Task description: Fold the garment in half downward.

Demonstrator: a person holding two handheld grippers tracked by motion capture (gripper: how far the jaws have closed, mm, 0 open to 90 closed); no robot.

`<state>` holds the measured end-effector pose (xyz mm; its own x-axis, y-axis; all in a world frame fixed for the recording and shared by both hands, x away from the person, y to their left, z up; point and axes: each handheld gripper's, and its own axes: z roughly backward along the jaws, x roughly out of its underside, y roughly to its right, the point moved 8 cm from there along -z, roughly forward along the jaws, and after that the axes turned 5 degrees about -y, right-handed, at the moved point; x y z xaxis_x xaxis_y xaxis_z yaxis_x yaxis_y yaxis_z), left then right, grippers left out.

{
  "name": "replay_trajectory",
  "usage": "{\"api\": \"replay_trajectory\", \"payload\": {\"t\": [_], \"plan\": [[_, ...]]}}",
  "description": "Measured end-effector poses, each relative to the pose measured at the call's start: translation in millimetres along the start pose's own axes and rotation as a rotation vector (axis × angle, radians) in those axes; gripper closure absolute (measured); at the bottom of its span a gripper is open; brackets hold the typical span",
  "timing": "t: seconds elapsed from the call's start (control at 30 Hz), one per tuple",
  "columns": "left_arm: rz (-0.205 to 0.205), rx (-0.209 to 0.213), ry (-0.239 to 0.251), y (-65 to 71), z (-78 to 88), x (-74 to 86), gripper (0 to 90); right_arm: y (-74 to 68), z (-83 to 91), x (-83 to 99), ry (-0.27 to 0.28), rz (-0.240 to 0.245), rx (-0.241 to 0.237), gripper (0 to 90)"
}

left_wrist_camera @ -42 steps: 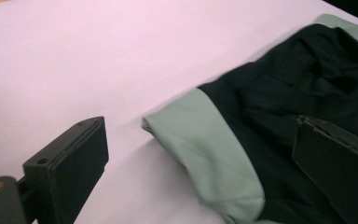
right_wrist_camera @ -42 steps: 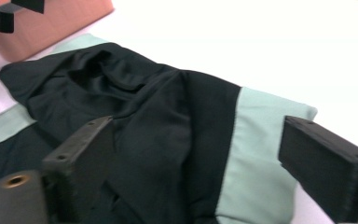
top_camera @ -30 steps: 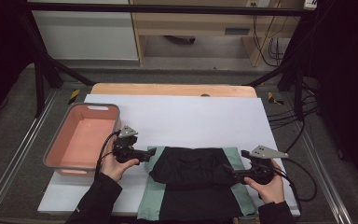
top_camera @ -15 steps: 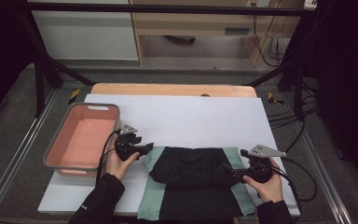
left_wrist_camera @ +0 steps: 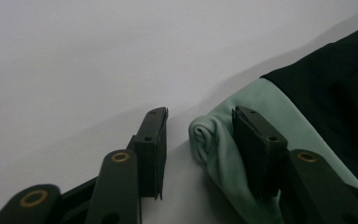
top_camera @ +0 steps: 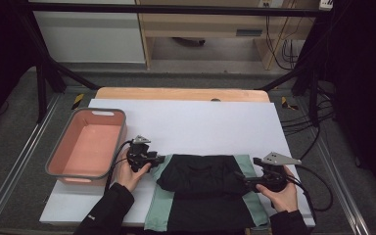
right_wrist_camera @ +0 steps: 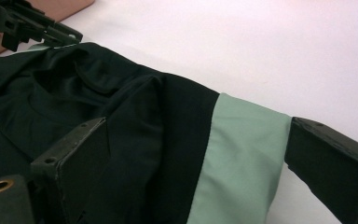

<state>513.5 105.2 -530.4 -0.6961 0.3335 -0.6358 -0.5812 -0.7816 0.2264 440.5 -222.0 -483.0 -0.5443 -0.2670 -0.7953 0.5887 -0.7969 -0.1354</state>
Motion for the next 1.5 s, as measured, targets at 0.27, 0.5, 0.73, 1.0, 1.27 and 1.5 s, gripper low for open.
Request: {"api": "replay_trajectory", "payload": {"t": [0.27, 0.5, 0.73, 1.0, 1.27, 1.5], "plan": [[-0.009, 0.008, -0.020, 5.6, -0.8, 2.0, 66.8, 3.0, 0.3, 0.6, -0.009, 0.006, 0.014, 5.8], [-0.030, -0.015, -0.027, 7.7, -1.4, 2.6, 72.0, 5.5, 0.2, 0.9, -0.020, 0.005, 0.019, 4.1], [-0.067, -0.037, -0.029, 9.7, -2.7, 3.1, 73.9, 12.1, 1.8, -3.1, -0.008, -0.021, 0.030, 1.7], [-0.090, -0.038, -0.022, 10.4, -3.1, 3.7, 74.6, 20.8, -1.4, -18.5, 0.000, -0.030, 0.043, 2.8], [-0.099, -0.026, -0.014, 9.8, -3.2, 4.1, 74.9, 35.1, -13.1, -39.4, 0.016, -0.047, 0.061, 5.6], [-0.118, -0.028, -0.013, 9.9, -3.3, 4.2, 74.8, 46.6, -23.1, -40.1, 0.024, -0.059, 0.080, 10.0]]}}
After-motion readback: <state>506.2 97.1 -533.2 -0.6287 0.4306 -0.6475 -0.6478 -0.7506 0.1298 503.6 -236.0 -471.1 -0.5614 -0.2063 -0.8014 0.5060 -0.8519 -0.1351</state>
